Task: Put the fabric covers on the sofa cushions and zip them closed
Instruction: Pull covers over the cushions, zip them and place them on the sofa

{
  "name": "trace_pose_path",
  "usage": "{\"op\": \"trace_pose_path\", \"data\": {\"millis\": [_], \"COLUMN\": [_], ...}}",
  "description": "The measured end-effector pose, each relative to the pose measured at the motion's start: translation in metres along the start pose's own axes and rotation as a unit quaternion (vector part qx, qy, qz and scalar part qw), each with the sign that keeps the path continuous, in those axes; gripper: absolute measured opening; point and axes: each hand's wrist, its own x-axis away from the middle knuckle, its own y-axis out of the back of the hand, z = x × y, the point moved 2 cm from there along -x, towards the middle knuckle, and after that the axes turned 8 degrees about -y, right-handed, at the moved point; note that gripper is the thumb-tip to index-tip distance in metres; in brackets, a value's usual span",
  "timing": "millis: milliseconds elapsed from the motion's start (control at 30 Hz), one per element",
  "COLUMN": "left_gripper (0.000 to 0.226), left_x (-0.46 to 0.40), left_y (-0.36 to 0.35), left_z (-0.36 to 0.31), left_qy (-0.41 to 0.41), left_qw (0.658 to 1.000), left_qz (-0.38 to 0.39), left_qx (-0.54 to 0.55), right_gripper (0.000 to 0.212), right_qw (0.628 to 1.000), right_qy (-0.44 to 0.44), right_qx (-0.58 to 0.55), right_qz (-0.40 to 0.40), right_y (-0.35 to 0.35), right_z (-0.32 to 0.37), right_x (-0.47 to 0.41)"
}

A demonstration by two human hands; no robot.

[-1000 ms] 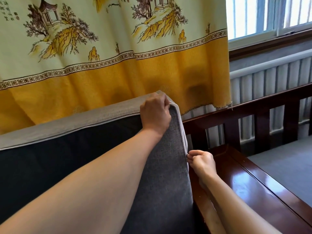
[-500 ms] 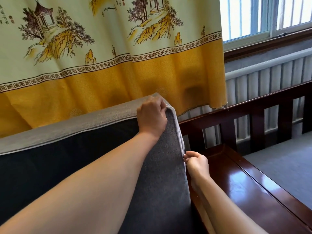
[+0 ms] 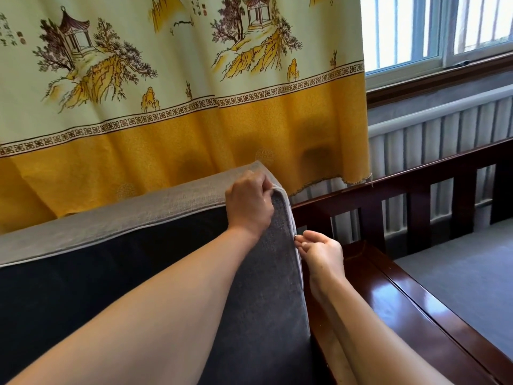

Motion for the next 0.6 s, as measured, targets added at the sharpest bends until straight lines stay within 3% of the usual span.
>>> {"op": "trace_pose_path", "data": {"millis": [233,600], "left_gripper": [0.003,0.006], "left_x": [-0.009,-0.024], "left_y": [0.007,0.014], "left_z": [0.003,0.007], "left_qy": [0.008,0.012], "left_qw": [0.998,0.984], "left_qz": [0.06,0.165], "left_qx": [0.032,0.067], "right_gripper": [0.038,0.032], "right_qw": [0.999,0.994], "right_qy": [0.015,0.038], "right_qx": [-0.024,0.103], "right_qz": [0.027,0.024], "right_y": [-0.014,-0.035], "right_z": [0.059,0.118], "right_x": [0.026,0.045]}}
